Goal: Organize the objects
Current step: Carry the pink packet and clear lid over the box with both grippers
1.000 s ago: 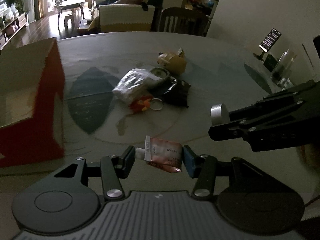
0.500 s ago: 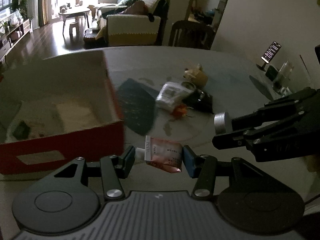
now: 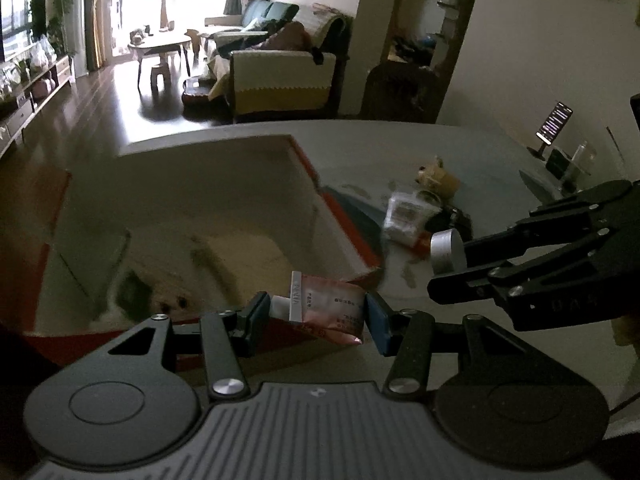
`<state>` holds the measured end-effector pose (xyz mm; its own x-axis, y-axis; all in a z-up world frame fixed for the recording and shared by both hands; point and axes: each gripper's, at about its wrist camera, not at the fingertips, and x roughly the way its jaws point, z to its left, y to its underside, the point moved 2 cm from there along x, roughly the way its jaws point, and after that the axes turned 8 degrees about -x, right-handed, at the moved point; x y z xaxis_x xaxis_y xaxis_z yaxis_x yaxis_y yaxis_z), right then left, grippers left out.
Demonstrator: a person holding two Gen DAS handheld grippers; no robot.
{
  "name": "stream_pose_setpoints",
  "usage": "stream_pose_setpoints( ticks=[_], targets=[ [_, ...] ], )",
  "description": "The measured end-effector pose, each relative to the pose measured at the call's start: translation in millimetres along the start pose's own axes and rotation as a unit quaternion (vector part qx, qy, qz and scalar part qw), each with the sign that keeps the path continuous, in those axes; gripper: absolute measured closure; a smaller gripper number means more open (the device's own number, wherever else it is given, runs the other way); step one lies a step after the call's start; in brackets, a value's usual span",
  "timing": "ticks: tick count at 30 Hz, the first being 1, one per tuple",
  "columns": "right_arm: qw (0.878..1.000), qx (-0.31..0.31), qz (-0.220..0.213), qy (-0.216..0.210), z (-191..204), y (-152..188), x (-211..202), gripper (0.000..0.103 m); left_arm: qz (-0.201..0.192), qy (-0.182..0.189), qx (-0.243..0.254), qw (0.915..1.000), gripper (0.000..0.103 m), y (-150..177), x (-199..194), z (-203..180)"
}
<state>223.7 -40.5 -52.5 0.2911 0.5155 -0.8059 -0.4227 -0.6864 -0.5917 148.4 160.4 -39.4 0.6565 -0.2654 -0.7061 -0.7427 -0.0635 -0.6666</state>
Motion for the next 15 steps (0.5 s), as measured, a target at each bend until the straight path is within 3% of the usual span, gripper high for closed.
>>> stream_pose_setpoints(
  ticks=[15],
  targets=[
    [0.999,-0.045,-0.004,0.016,30.2,-57.9,39.9,0.064,-0.011,-0.037,0.002,0.9992,0.052,-47.2,17.1,64.2]
  ],
)
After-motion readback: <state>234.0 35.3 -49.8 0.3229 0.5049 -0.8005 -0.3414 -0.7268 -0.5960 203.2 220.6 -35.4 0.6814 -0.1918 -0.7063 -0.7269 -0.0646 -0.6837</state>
